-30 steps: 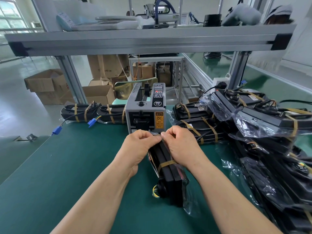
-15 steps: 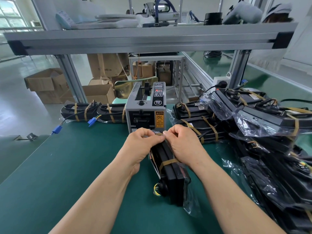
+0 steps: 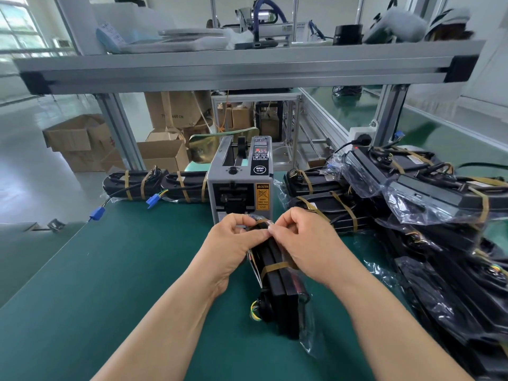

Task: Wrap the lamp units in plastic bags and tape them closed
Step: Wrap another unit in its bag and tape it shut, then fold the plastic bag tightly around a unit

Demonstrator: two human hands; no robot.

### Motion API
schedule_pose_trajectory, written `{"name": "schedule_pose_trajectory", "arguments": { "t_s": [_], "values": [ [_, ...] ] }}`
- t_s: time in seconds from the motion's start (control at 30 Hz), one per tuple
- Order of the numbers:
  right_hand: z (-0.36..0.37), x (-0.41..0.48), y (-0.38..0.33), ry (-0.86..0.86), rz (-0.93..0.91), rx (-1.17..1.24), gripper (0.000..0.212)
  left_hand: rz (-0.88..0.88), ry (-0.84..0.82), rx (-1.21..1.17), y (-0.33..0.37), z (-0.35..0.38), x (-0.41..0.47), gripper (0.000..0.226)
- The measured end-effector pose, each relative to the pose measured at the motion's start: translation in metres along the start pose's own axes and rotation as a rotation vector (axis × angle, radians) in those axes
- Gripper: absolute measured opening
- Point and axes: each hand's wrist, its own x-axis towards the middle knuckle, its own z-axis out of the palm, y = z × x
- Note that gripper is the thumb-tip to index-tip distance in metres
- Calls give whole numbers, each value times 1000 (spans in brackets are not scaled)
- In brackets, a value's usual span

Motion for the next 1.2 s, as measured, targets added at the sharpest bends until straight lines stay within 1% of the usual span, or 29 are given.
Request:
{"name": "schedule_pose_trajectory", "arguments": {
  "t_s": [0.07,0.13,0.2,0.3,0.33,0.4,0.43,0.47,0.5,0.53,0.6,0.63,0.67,0.7,0.73,0.83,0.87,0.9,0.97,1.0,1.03,1.1,1.13,1.2],
  "values": [
    [-8,-27,-4,-5,-37,-15,16,12,10,-7,-1,1,0,28],
    [-12,-57,-6,47,-129,-113,18,23,21,2,-3,3,-1,26],
    [-13,-83,-6,85,-220,-169,25,26,30,23,-4,6,-1,25],
    [-12,-107,2,50,-296,-171,40,15,26,12,-4,9,-2,22],
    [-11,-113,5,41,-318,-153,41,11,18,2,-4,9,-3,22],
    [-12,-122,5,59,-382,-50,27,10,6,-12,-3,9,-5,23],
    [-12,-126,4,114,-397,6,20,12,4,-11,-3,9,-6,23],
    [-12,-128,4,189,-400,29,21,15,6,-7,-2,9,-7,23],
    [-11,-127,7,266,-393,22,34,17,13,-2,-2,9,-8,24],
    [-9,-124,10,304,-351,32,56,21,24,5,-1,9,-9,24],
    [2,-114,20,266,-182,135,98,36,45,33,0,9,-11,24],
    [12,-109,23,224,-107,172,111,41,49,50,0,10,-12,24],
    [23,-104,26,198,-60,196,118,46,48,71,0,10,-14,23],
    [35,-100,30,198,-29,221,117,52,45,101,-1,11,-16,23],
    [46,-96,34,216,-14,249,112,65,44,144,-1,11,-18,20],
    [62,-90,44,225,-4,308,94,199,80,424,1,6,-25,7],
    [61,-89,45,209,-17,322,89,267,91,515,5,2,-30,14],
    [58,-89,45,186,-45,330,83,342,78,585,9,-4,-34,26],
    [46,-87,42,151,-112,336,70,501,-14,728,16,-17,-40,53],
    [38,-85,40,142,-130,360,65,568,-76,801,18,-25,-42,62],
    [30,-81,37,121,-139,403,60,604,-126,854,19,-34,-42,67],
    [19,-70,31,15,-129,509,51,590,-151,863,20,-57,-43,64],
    [16,-64,26,-55,-101,586,49,564,-122,816,20,-70,-42,62],
    [19,-49,17,-203,-22,849,39,477,-4,679,19,-92,-41,59]
  ]
}}
